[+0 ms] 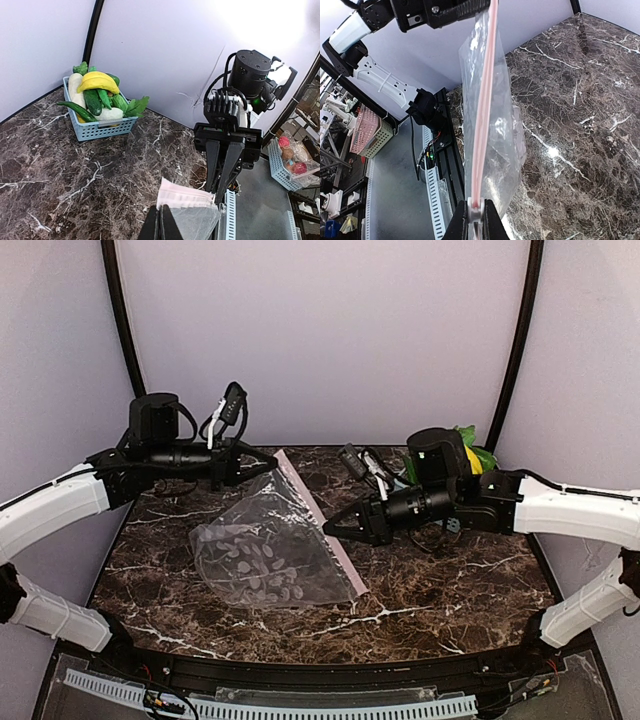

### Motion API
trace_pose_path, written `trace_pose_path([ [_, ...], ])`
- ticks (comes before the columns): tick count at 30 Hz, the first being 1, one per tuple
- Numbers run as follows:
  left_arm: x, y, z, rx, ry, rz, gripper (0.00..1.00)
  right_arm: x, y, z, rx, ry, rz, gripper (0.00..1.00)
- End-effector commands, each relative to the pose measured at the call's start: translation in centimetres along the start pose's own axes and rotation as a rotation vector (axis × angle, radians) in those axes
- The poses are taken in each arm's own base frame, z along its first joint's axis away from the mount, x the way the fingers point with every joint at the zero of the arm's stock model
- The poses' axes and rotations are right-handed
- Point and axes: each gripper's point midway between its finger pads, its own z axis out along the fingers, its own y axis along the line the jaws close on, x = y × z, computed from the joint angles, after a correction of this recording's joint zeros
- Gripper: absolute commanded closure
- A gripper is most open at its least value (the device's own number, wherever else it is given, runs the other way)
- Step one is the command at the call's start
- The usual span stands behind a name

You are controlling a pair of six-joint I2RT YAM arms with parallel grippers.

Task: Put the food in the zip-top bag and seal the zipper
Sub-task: Unzip the zipper from the zipper food storage bag.

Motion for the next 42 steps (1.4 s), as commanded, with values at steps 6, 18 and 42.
trace_pose_path([
  [6,-2.3,3.0,-3.1,-0.179,-0.097,0.038,0.99,3.4,-1.0,0.5,0.010,0.094,0.074,1.00],
  [18,-3.1,4.6,-4.9,-0.269,-0.130,0.046,0.99,5.1,-1.6,0.5,0.023,0.125,0.109,1.00],
  [42,-3.3,2.4,-4.1,-0.115,-0.127,0.060,0.99,5.5,-1.4,-0.2,0.036,0.130,0.137,0.82],
])
